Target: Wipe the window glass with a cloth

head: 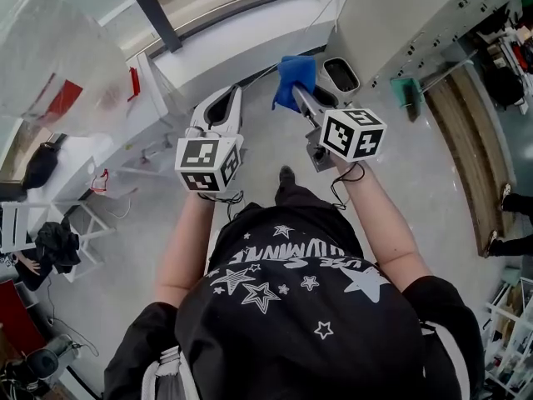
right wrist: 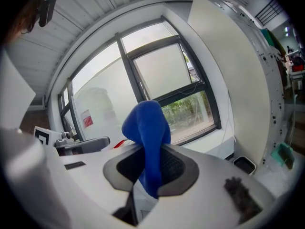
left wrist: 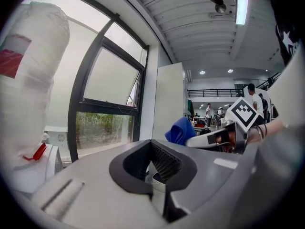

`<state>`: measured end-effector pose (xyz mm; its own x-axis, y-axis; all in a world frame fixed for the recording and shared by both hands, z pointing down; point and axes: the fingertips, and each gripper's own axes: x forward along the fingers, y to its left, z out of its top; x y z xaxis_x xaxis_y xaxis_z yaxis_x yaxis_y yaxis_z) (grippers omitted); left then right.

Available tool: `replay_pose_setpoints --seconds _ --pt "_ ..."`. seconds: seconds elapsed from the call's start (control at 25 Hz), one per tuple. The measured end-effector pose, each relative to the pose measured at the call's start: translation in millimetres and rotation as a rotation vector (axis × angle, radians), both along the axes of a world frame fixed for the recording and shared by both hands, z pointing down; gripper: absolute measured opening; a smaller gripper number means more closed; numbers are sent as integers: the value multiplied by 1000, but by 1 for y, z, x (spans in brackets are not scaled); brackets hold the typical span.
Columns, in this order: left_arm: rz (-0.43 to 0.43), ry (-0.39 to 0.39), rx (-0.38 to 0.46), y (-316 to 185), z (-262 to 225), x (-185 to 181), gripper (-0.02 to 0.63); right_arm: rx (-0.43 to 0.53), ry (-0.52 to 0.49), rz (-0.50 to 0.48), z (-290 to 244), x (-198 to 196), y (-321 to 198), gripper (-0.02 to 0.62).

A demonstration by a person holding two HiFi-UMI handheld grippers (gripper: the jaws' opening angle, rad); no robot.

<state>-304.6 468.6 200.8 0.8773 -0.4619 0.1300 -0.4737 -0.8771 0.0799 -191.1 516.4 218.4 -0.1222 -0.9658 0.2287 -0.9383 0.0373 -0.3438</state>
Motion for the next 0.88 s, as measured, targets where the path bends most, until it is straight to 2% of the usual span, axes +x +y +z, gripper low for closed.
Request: replay_pose_setpoints --seconds 0.24,0.4,0.52,0.68,0.88 --pt "-14 -9 -39 -6 18 -15 9 -24 -24 48 19 7 9 74" --pt "-12 -28 -59 -14 31 -8 9 -45 -7 42 30 23 -1 74" --pt "-50 -28 -73 -30 36 -1 9 -43 -1 31 32 41 -20 74" --pt "-106 -36 -62 -58 35 21 9 -29 -7 -24 32 66 -56 74" --pt "-172 -35 -65 -98 28 68 9 -11 -13 -96 22 113 -108 74"
